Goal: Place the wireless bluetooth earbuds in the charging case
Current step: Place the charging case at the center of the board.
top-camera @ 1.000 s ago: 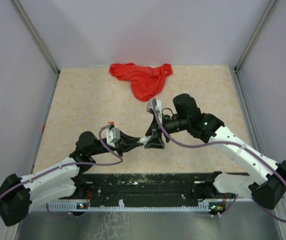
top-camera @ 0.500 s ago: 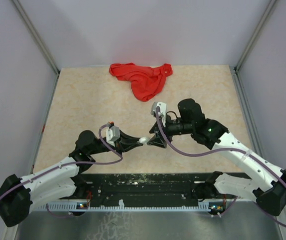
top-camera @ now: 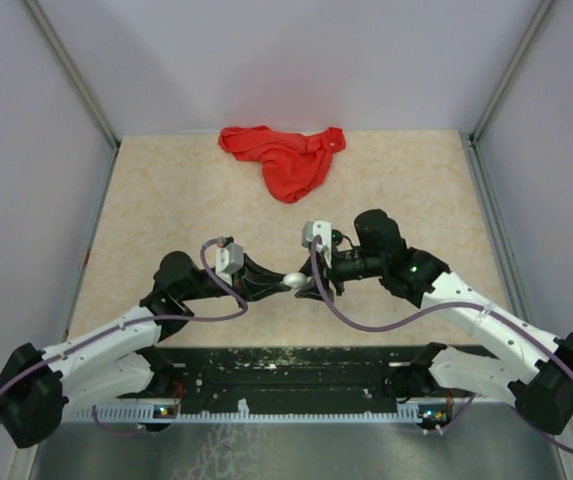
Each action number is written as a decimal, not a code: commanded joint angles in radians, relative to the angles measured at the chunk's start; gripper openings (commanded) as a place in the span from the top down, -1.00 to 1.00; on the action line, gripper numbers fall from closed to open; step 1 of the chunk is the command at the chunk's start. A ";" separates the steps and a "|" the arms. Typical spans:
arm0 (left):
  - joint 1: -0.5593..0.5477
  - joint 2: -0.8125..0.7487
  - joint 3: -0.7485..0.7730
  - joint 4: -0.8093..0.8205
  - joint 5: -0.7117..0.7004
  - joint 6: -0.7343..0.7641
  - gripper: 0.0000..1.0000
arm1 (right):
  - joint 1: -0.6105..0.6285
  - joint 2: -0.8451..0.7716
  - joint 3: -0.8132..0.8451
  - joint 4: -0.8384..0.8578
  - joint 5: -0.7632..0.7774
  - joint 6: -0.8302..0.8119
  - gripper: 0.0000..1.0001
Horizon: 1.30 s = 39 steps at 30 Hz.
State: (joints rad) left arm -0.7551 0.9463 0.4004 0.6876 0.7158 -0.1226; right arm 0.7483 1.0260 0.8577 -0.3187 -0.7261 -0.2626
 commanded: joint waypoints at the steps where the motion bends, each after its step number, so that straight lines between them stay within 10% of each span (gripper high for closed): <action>1: 0.006 0.014 0.045 -0.008 0.038 -0.032 0.99 | 0.000 -0.033 0.014 0.086 -0.060 -0.022 0.10; 15: 0.007 0.010 0.091 -0.116 -0.014 -0.012 0.83 | -0.001 -0.029 0.036 0.071 -0.058 0.011 0.80; 24: 0.006 -0.073 0.146 -0.412 -0.288 0.066 0.09 | -0.028 -0.031 0.039 0.077 -0.004 0.115 0.95; 39: 0.006 -0.227 0.280 -0.875 -0.798 0.235 -0.09 | -0.325 0.058 -0.102 0.128 0.184 0.533 0.93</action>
State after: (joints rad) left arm -0.7506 0.7586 0.6655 -0.1047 0.0765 0.0433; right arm 0.4942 1.0405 0.7891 -0.2455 -0.5907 0.1143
